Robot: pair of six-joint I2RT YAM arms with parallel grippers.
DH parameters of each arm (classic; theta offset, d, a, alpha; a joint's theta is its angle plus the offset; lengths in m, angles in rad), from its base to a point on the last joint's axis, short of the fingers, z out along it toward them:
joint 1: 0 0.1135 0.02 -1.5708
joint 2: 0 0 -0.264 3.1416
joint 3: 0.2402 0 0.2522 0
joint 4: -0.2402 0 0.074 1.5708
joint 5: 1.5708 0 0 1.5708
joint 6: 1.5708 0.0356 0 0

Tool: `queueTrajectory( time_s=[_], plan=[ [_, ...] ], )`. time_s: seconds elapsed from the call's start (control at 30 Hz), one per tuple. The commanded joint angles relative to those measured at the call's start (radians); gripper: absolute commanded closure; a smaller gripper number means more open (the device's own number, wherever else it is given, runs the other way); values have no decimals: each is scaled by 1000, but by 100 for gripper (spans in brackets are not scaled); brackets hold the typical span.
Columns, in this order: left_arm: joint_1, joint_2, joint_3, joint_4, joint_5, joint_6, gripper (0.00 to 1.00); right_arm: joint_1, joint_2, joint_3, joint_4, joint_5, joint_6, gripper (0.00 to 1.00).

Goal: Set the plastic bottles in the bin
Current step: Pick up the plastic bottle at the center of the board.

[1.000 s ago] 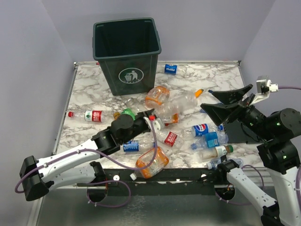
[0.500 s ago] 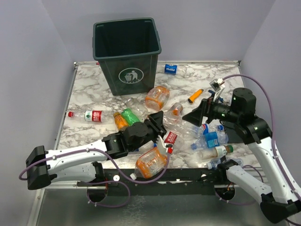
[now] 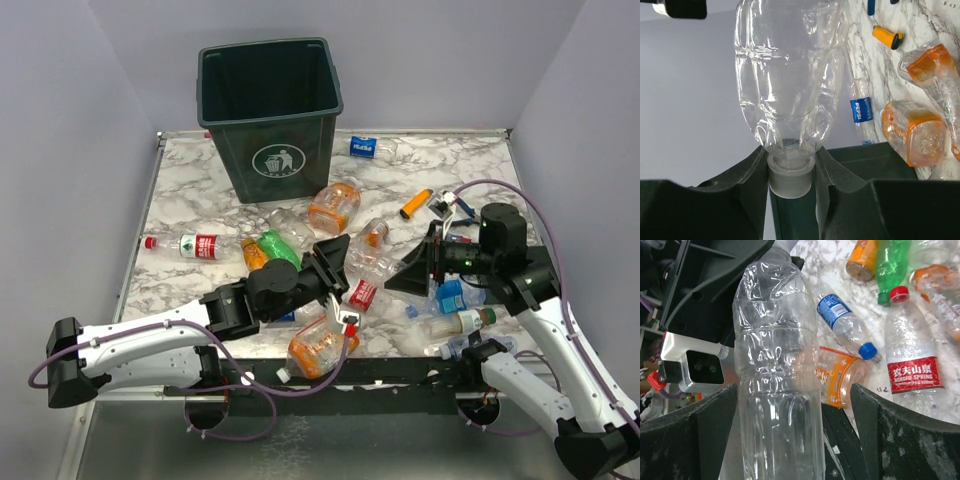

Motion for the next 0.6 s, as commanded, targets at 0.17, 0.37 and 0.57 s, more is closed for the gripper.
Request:
queueTrajectory(
  time_s=[0.17,0.37,0.57],
  plan=[
    [-5,25,30,21,62,5,100,64,-4,-54,66,-87,18,14],
    [-4,59,48,34,45,13,100,75,-10,-68,75,-93,17,45],
    [-5,60,41,54,17,-11,72,74,-34,-64,116,-81,40,57]
  ],
)
